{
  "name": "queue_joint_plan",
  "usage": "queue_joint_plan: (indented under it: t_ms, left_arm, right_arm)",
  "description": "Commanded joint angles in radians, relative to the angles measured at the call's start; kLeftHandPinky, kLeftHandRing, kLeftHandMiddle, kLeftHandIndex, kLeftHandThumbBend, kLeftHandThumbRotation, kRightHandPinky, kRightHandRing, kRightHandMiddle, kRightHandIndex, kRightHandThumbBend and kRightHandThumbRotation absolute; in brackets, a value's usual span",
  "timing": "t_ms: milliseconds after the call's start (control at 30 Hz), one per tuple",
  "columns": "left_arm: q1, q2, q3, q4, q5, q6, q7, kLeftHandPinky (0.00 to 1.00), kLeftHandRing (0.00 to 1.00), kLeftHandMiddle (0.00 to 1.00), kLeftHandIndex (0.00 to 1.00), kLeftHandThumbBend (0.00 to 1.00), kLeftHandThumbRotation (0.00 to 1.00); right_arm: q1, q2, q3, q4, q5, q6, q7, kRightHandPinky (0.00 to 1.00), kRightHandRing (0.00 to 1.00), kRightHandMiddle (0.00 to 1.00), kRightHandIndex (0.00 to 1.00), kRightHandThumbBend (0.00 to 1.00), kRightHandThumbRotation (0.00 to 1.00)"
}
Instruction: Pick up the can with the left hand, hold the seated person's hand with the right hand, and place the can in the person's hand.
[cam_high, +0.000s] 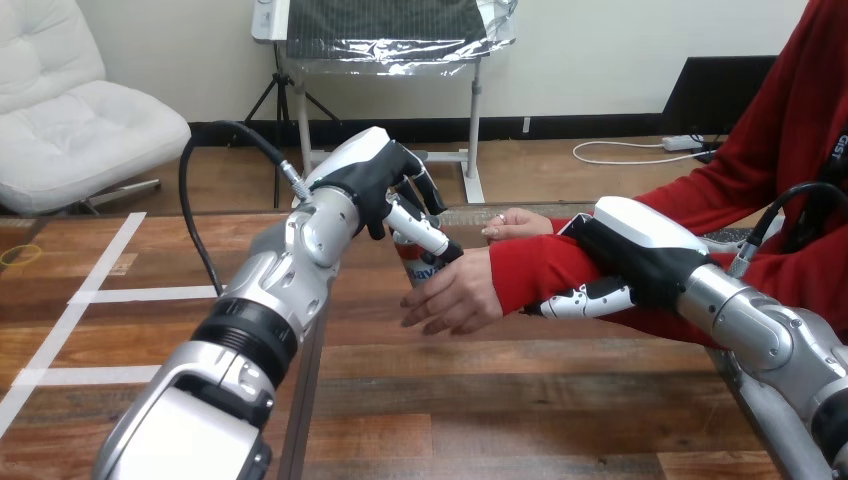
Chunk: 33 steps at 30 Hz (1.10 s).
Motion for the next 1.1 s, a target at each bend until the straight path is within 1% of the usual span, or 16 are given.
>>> queue_joint_plan:
  t_ms: [0,167,367,600,767,1067]
  left_arm:
    - [-0.120,-0.032,0.015,-0.006,-0.018,-0.040,0.033,0.32,0.39,0.45,0.45,0.76,0.00]
    - [-0.126,-0.046,0.016,0.003,-0.021,-0.044,0.044,0.33,0.40,0.46,0.45,0.76,0.00]
    - [-0.134,-0.064,0.019,0.009,-0.025,-0.039,0.055,0.33,0.40,0.46,0.45,0.76,0.00]
    - [-0.142,-0.084,0.022,0.010,-0.028,-0.034,0.059,0.33,0.40,0.46,0.44,0.77,0.00]
    - [-0.146,-0.096,0.025,0.012,-0.029,-0.035,0.063,0.33,0.40,0.46,0.44,0.77,0.00]
    - [-0.151,-0.114,0.036,0.010,-0.040,-0.039,0.066,0.32,0.38,0.44,0.44,0.78,0.00]
  right_arm:
    - [-0.102,0.067,-0.017,-0.088,0.025,-0.027,-0.007,0.18,0.22,0.27,0.27,0.58,0.48]
    - [-0.101,0.067,-0.017,-0.089,0.026,-0.026,-0.006,0.18,0.21,0.26,0.27,0.59,0.49]
    - [-0.101,0.069,-0.020,-0.088,0.032,-0.018,0.007,0.18,0.21,0.26,0.27,0.60,0.50]
    - [-0.098,0.070,-0.021,-0.081,0.031,-0.023,0.000,0.18,0.21,0.26,0.27,0.60,0.50]
    - [-0.096,0.071,-0.023,-0.075,0.033,-0.034,-0.006,0.17,0.21,0.26,0.27,0.59,0.47]
    - [-0.096,0.069,-0.015,-0.070,0.019,-0.031,-0.022,0.17,0.21,0.26,0.27,0.58,0.46]
